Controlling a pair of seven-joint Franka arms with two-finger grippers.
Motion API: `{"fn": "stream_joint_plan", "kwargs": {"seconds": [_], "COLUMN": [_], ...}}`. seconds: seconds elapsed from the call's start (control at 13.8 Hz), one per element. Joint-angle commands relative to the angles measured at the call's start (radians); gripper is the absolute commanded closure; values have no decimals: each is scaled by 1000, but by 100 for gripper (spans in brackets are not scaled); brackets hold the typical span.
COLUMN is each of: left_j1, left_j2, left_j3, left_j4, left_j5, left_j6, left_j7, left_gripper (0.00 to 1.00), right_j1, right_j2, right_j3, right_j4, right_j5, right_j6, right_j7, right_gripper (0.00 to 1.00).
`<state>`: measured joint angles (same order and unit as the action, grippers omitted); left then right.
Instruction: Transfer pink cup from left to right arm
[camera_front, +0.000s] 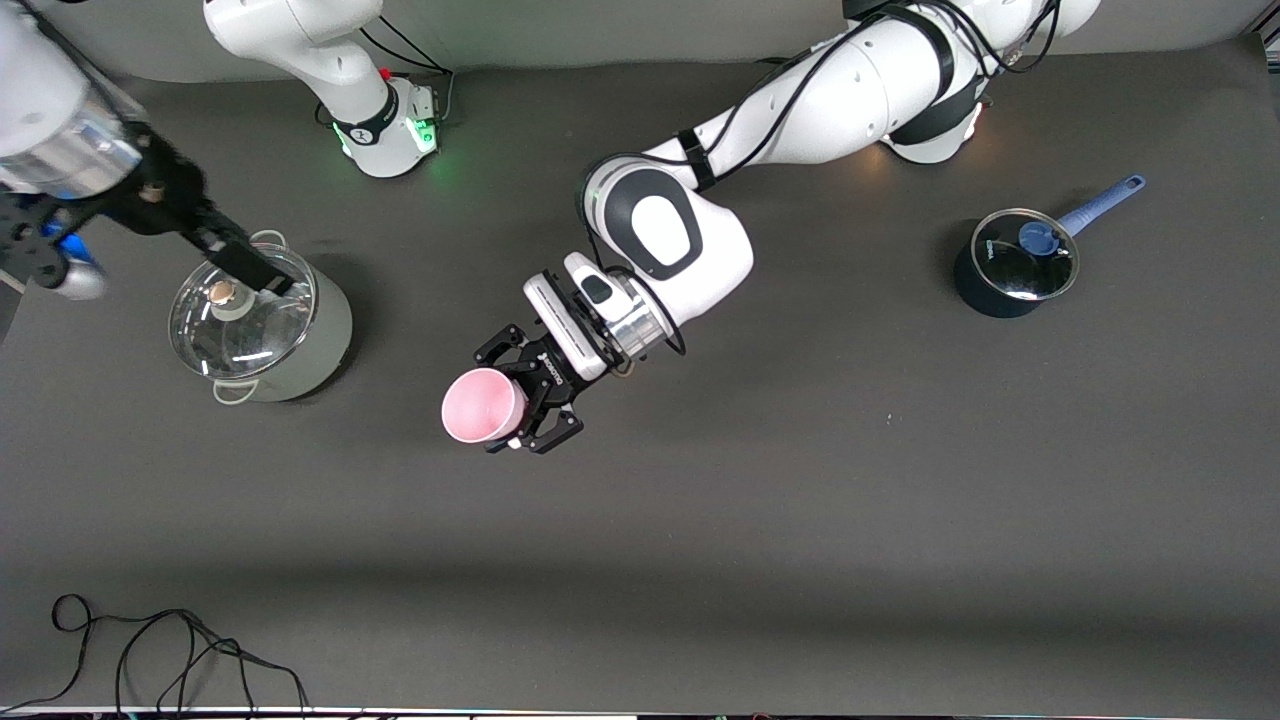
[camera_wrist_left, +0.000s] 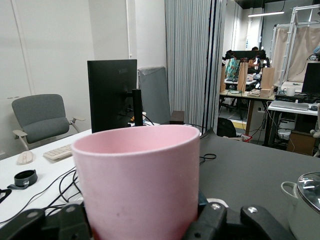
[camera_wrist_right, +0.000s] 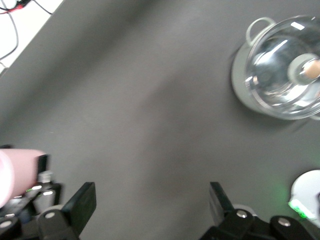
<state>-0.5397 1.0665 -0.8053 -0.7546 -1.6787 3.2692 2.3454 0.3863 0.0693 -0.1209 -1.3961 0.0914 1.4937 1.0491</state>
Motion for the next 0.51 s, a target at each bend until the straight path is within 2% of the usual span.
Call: {"fn": "stream_joint_plan", "kwargs": {"seconds": [0.0,0.22,0.36,0.43], "left_j1": [-42,-49,-63,-71], "left_j2": [0,1,0,0], "left_j3": [23,34,57,83], "left_j4": [50,58,60,60], "left_j5": [-6,-6,-6,-4], "left_j6": [37,37,37,37], "left_j7": [-6,-17,-41,-66], "left_gripper": [100,100,100,100], "right_j1": [39,89,103,103], "right_j2": [185,306,383,404], "right_j3": [-11,6,20,30], "right_j4": [240,382,472,485], "right_j5": [39,39,39,39], "right_j6": [-23,-23,-14,-3], "right_j7": [118,213,235,236], "right_gripper": [0,0,0,0]}}
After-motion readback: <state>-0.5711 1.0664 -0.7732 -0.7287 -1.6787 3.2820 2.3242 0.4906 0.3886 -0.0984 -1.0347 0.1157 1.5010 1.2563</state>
